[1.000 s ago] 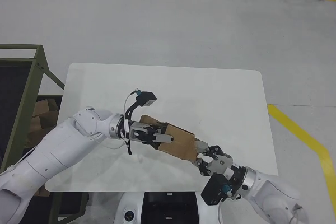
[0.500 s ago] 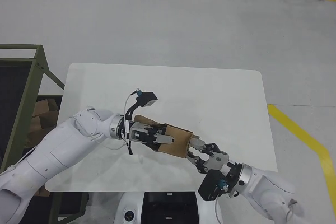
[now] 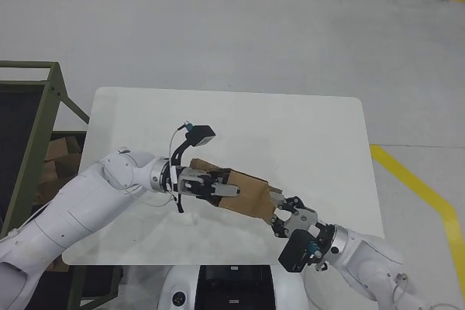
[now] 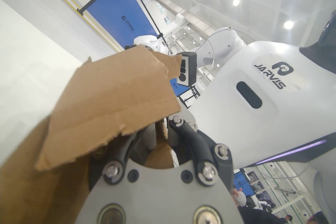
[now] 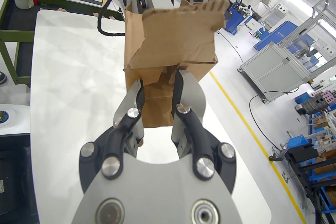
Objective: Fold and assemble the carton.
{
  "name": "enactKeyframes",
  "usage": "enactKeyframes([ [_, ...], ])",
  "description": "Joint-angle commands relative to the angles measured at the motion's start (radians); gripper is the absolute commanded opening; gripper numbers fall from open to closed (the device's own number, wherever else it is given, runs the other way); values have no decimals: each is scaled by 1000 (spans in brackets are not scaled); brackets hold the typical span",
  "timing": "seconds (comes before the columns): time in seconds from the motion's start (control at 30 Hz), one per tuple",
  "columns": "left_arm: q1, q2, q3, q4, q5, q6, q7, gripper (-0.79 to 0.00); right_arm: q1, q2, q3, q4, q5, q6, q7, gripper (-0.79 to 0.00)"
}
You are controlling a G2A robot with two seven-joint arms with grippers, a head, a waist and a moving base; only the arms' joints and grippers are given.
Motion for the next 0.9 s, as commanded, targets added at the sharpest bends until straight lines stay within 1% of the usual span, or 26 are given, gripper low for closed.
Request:
enactKeyframes([
  [0.0, -1, 1, 1, -1, -2, -2, 2, -785, -3, 0, 3, -1, 1, 0, -2, -573],
  [0.13, -5, 3, 8, -4, -1, -3, 3, -785, 0, 0, 2, -3, 1, -6, -2, -560],
  [0.53, -19, 2, 30, -2, 1, -19, 19, -785, 61, -9, -39, 26, 22, -42, 3, -570],
  [0.87, -27, 8, 51, -11, 25, -60, 60, -785, 89, -11, -52, 62, 39, -86, -62, -566],
])
